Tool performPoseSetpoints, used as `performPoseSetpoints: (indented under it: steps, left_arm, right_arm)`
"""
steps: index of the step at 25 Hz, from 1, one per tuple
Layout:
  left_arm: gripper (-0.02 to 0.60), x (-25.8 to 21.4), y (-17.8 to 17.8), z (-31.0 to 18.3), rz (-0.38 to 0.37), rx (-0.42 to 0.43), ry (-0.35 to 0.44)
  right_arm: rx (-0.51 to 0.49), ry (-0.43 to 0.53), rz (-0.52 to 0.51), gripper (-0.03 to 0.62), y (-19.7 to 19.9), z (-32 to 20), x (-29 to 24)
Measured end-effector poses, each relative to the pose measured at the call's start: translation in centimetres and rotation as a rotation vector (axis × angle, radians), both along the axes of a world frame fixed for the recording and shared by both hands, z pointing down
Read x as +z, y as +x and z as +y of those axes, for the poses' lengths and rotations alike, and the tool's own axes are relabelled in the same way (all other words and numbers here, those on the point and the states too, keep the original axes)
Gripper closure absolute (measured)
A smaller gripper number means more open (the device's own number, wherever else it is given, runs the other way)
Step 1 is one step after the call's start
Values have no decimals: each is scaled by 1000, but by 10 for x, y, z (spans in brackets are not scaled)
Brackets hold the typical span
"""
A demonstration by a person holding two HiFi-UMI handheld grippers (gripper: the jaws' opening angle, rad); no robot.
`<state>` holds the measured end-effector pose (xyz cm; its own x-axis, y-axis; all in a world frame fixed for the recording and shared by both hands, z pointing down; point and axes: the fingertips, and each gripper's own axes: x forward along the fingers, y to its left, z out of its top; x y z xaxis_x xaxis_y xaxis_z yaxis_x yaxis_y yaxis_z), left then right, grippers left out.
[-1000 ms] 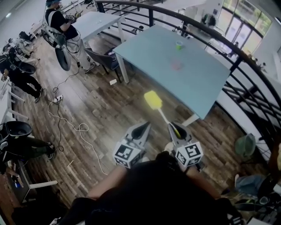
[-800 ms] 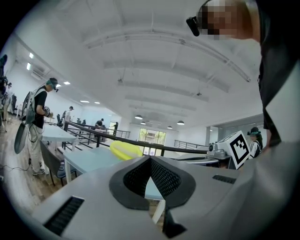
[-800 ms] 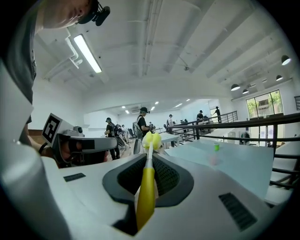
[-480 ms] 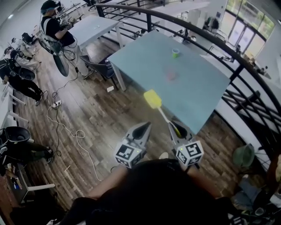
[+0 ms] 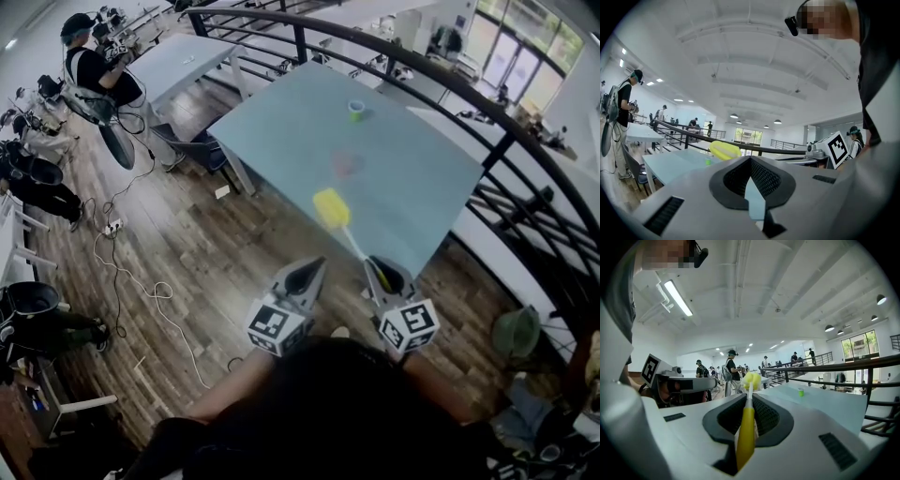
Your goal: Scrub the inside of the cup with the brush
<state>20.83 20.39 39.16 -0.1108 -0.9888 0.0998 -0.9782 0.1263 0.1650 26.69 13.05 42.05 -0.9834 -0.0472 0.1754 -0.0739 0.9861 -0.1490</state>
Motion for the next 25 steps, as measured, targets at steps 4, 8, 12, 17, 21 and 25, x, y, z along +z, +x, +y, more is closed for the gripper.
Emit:
performPoseSetpoints:
  steps: [4,8,12,17,21,25]
  left_arm:
    - [584,7,-2,-24,14,30,-10]
    - [584,10,-16,-42,18,65,-9]
    - [584,12,-40,-60,25,105,0]
    - [584,8,-84,-76,20,167,2]
    - [584,3,-132,-84,9,199,10]
    - [584,-1,-180,-83,4,232,16]
  right_arm:
    - [22,-10,17,549,-3,-20,6]
    - [59,-11,30,549,-13,-34,9]
    - [82,-5,39,549,-37,-46,12]
    - [140,-3,37,549,-80,-58,8]
    - [168,-5,37,549,-122,-59,9]
    - [209,1,34,549,-166,-56,4]
